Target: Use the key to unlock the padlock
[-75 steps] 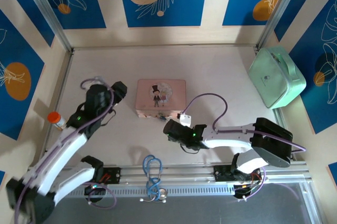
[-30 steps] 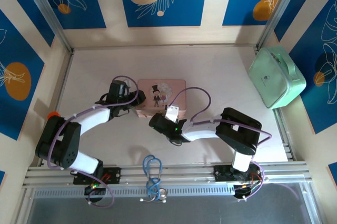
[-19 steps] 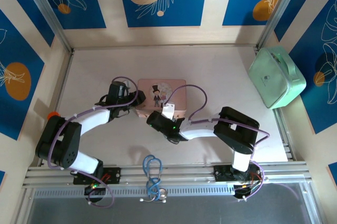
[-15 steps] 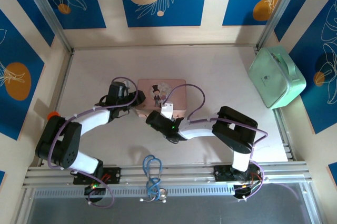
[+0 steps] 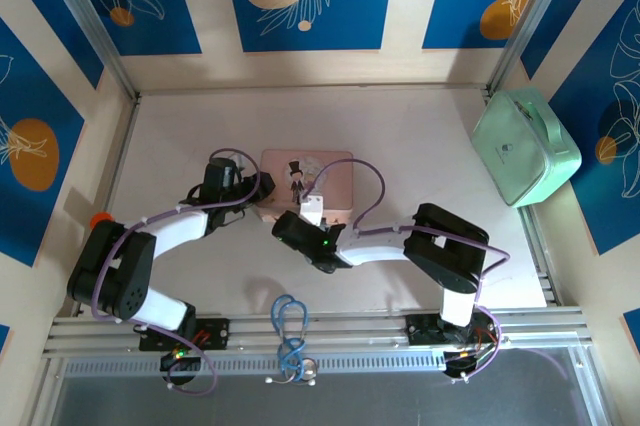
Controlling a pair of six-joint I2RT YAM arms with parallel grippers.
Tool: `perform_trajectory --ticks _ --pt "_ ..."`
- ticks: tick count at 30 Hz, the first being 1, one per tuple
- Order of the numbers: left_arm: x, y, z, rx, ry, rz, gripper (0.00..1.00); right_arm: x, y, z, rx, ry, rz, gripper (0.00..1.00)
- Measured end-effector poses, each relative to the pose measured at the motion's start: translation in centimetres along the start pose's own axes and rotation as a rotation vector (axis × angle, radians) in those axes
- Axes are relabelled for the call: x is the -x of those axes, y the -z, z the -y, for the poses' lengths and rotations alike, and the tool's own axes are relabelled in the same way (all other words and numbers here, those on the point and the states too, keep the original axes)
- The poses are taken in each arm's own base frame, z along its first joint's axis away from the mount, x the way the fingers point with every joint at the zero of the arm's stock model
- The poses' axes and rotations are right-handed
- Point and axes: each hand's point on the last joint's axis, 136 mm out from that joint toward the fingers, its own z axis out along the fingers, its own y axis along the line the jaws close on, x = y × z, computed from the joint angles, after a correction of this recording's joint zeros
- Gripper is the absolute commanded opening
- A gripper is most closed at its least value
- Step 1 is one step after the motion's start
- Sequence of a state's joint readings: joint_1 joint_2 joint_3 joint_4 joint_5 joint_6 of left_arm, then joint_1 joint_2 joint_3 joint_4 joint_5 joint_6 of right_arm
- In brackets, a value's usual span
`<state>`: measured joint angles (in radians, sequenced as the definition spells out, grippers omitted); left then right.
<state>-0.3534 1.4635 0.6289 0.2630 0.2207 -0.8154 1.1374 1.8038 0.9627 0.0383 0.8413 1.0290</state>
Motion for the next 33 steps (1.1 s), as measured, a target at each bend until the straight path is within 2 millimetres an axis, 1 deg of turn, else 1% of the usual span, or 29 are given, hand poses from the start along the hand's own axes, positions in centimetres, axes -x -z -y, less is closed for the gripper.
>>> perform_trajectory --ticks 3,5,11,15,20,25,29,31,33 --pt "0.0 0.0 0.1 -0.003 0.007 -0.002 0.54 0.6 0.3 0.5 -0.013 -0.090 -0.002 0.67" --pt "-0.1 0.0 0.1 -0.007 0.014 -0.007 0.54 0.6 0.5 0.8 -0.025 -0.136 -0.009 0.68" --pt "-0.2 0.0 0.1 -0.011 0.018 -0.010 0.54 -0.1 0.5 2.1 -0.072 -0.224 -0.037 0.68" --pt "-0.2 0.0 0.2 -0.011 0.021 -0.010 0.53 -0.4 0.4 2.3 -0.075 -0.244 -0.054 0.63" --pt "-0.2 0.0 0.2 -0.013 0.024 -0.009 0.53 -0.5 0.3 2.5 -0.080 -0.261 -0.069 0.63" --pt "-0.2 0.0 0.2 -0.014 0.024 -0.008 0.53 -1.0 0.2 2.7 -0.094 -0.271 -0.086 0.65" --pt "-0.2 0.0 0.2 -0.014 0.024 -0.008 0.52 -1.3 0.0 2.8 -0.096 -0.267 -0.096 0.64" --pt "-0.2 0.0 0.2 -0.014 0.024 -0.008 0.52 -1.3 0.0 2.7 -0.093 -0.266 -0.097 0.61" --pt "-0.2 0.0 0.2 -0.014 0.024 -0.008 0.52 -1.3 -0.1 2.5 -0.083 -0.262 -0.095 0.57"
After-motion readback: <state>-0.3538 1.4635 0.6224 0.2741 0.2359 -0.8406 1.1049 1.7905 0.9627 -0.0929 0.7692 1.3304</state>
